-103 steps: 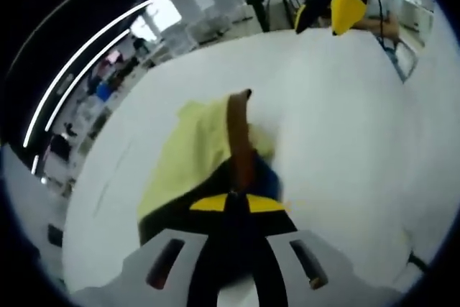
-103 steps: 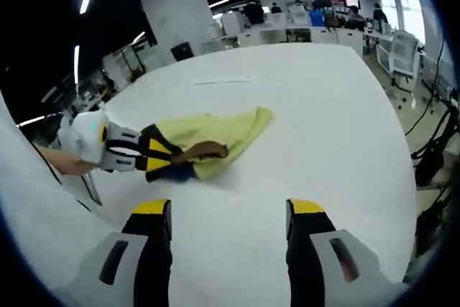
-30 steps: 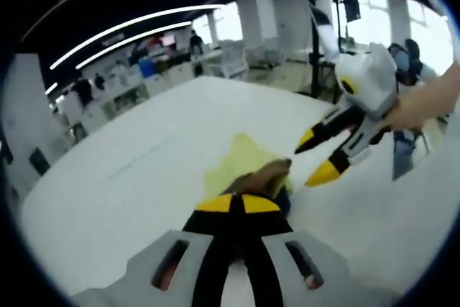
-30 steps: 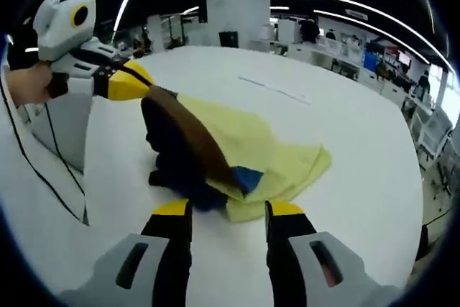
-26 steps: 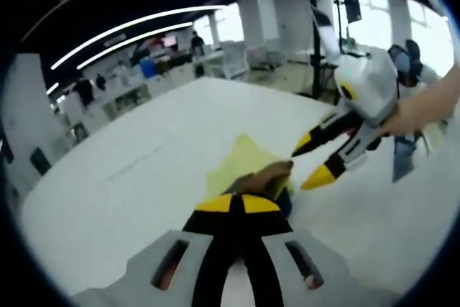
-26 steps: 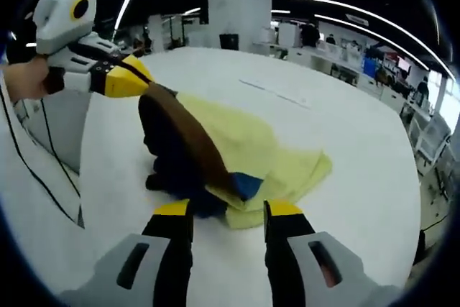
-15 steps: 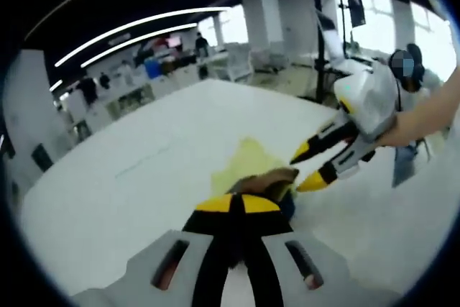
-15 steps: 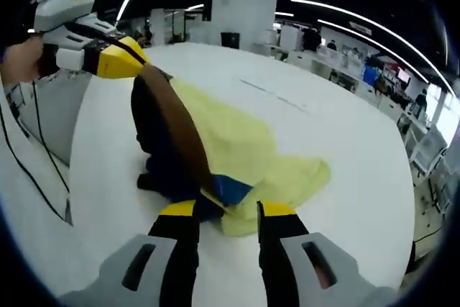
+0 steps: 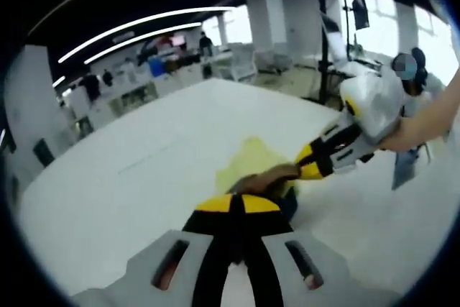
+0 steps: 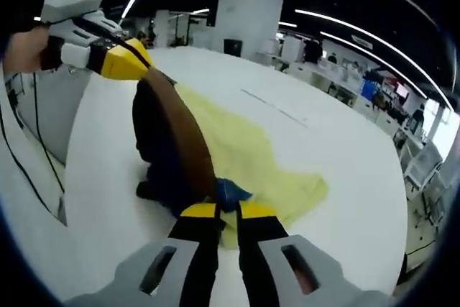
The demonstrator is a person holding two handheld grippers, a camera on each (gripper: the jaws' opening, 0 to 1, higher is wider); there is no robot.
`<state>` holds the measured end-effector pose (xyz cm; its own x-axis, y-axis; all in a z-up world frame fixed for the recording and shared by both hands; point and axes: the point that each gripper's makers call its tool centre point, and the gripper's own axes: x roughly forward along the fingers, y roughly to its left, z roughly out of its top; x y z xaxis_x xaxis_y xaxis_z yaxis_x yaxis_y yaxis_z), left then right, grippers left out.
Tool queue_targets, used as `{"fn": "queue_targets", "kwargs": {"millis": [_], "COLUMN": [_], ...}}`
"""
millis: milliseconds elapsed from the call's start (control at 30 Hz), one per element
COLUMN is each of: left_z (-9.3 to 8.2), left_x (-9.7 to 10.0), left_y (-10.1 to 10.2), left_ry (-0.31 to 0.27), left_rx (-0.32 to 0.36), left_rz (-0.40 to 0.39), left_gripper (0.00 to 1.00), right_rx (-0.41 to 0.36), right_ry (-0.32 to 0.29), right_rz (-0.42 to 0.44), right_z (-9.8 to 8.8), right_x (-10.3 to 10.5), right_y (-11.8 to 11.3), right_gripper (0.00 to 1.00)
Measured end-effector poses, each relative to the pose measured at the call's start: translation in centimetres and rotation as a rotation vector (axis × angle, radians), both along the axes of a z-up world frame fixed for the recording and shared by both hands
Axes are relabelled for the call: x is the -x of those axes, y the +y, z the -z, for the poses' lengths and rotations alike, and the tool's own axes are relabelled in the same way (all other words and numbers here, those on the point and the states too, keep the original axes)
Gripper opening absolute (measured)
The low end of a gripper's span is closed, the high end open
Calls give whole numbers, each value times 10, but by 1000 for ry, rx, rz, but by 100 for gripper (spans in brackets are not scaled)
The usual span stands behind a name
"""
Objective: Fold the garment on the visible template until the final outline fits inside the template.
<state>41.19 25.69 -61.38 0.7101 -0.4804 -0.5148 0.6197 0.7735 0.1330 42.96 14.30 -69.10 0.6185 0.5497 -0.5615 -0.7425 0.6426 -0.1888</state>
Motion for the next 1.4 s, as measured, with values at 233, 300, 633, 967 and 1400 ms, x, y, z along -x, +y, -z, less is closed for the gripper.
{"fn": "queue_targets", "kwargs": {"millis": [233, 300, 633, 967, 1400], "left_z": [0, -1, -4, -12, -44], "left_x": [-1, 0, 3, 4, 3], "left_y": [2, 2, 4, 4, 8], "left_ry": [-2, -4, -10, -22, -64], "left_rx": [4, 6, 19, 38, 116], "left_rz": [-5, -4, -11, -14, -48], "left_gripper": [0, 0, 0, 0, 0], "right_rx": [-4, -13, -50, -69, -144], "right_ry": [-29, -39, -69, -105, -180], "right_rz": [16, 25, 56, 94, 116], "right_z": [-10, -15, -35, -60, -112], "right_x": [-1, -1, -1, 2, 2], "right_y": [-5, -6, -11, -19, -21], "right_gripper": [5, 3, 2, 2, 1]}}
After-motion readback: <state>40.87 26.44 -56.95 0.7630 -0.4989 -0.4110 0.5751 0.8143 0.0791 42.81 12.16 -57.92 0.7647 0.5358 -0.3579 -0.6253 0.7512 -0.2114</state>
